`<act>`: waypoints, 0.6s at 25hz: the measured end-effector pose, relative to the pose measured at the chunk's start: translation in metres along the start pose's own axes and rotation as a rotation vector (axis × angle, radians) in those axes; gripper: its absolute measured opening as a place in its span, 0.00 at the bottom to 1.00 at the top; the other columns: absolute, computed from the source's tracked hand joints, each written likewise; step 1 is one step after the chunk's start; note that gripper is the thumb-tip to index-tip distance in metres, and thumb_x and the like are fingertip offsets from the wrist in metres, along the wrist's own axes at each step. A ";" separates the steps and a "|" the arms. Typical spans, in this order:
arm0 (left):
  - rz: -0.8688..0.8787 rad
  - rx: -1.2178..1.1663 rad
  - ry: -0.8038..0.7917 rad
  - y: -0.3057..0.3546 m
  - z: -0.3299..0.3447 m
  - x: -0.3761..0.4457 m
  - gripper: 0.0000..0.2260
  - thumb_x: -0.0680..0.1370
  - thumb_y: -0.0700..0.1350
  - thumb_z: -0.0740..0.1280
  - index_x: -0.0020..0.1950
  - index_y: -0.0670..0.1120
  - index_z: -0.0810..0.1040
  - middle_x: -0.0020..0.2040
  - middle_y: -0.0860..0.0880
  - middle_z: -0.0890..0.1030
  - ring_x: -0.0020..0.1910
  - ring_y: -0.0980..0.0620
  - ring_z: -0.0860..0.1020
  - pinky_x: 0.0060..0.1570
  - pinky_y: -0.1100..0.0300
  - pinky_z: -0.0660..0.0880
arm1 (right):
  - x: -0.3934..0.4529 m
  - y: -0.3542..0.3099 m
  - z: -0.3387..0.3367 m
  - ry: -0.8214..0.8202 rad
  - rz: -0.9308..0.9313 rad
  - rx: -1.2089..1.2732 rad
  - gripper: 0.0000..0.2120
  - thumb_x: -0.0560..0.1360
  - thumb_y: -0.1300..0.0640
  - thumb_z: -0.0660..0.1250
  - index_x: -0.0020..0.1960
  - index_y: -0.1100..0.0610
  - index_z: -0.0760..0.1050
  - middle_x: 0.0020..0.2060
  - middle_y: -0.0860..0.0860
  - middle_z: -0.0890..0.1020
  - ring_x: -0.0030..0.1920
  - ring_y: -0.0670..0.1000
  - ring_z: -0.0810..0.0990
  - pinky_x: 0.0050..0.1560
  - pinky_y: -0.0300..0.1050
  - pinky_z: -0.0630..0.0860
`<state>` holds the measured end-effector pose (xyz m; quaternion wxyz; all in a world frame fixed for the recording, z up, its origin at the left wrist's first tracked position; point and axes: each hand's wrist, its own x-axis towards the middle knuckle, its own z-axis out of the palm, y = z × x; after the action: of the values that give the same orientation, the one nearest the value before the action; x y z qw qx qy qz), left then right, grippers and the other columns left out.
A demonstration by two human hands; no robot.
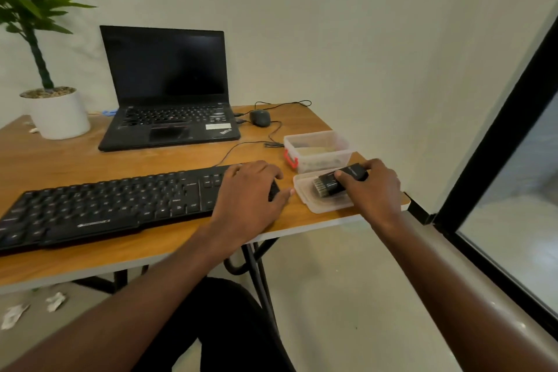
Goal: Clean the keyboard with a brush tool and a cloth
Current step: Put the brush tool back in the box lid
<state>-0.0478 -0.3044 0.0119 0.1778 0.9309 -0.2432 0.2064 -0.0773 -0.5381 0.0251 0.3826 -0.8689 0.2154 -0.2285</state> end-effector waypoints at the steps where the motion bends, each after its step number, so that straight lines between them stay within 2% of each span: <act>1: -0.019 0.007 0.019 0.005 0.003 0.002 0.17 0.82 0.63 0.64 0.66 0.56 0.78 0.64 0.56 0.80 0.66 0.54 0.75 0.73 0.49 0.63 | 0.002 0.002 -0.003 -0.017 0.004 -0.058 0.26 0.74 0.42 0.76 0.62 0.57 0.75 0.59 0.56 0.75 0.50 0.56 0.76 0.55 0.51 0.75; 4: -0.036 0.067 0.061 0.016 0.013 0.009 0.18 0.84 0.60 0.62 0.70 0.54 0.76 0.68 0.53 0.79 0.70 0.53 0.74 0.75 0.49 0.62 | 0.012 0.000 -0.013 -0.029 -0.054 -0.134 0.21 0.77 0.45 0.73 0.64 0.55 0.75 0.61 0.55 0.70 0.46 0.54 0.73 0.51 0.47 0.70; 6: -0.021 0.071 0.067 0.023 0.017 0.020 0.19 0.85 0.58 0.60 0.74 0.53 0.74 0.72 0.52 0.77 0.72 0.53 0.72 0.76 0.49 0.61 | 0.024 -0.013 -0.013 0.008 -0.231 -0.122 0.14 0.79 0.50 0.69 0.62 0.53 0.78 0.58 0.52 0.75 0.48 0.51 0.75 0.51 0.43 0.68; 9: 0.012 0.049 0.032 0.024 0.020 0.049 0.20 0.86 0.56 0.59 0.78 0.52 0.70 0.76 0.51 0.74 0.75 0.52 0.71 0.78 0.47 0.60 | 0.059 -0.039 0.005 -0.087 -0.422 -0.156 0.09 0.79 0.57 0.67 0.57 0.53 0.83 0.52 0.50 0.84 0.50 0.49 0.81 0.52 0.46 0.75; 13: 0.073 0.115 -0.117 0.016 0.026 0.071 0.24 0.86 0.55 0.60 0.81 0.51 0.67 0.81 0.49 0.69 0.79 0.50 0.66 0.80 0.44 0.56 | 0.103 -0.061 0.034 -0.343 -0.437 -0.380 0.06 0.77 0.57 0.68 0.48 0.50 0.84 0.50 0.51 0.86 0.50 0.53 0.83 0.53 0.49 0.81; 15: 0.081 0.133 -0.139 0.013 0.031 0.074 0.25 0.85 0.57 0.60 0.81 0.51 0.67 0.81 0.49 0.68 0.80 0.50 0.65 0.80 0.43 0.55 | 0.113 -0.061 0.037 -0.345 -0.395 -0.419 0.05 0.75 0.55 0.69 0.44 0.48 0.84 0.48 0.51 0.86 0.49 0.54 0.83 0.50 0.49 0.81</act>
<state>0.0137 -0.3566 0.0237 0.0898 0.9422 -0.2780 0.1639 0.0462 -0.5415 0.0752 0.1748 -0.9795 0.0172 -0.0983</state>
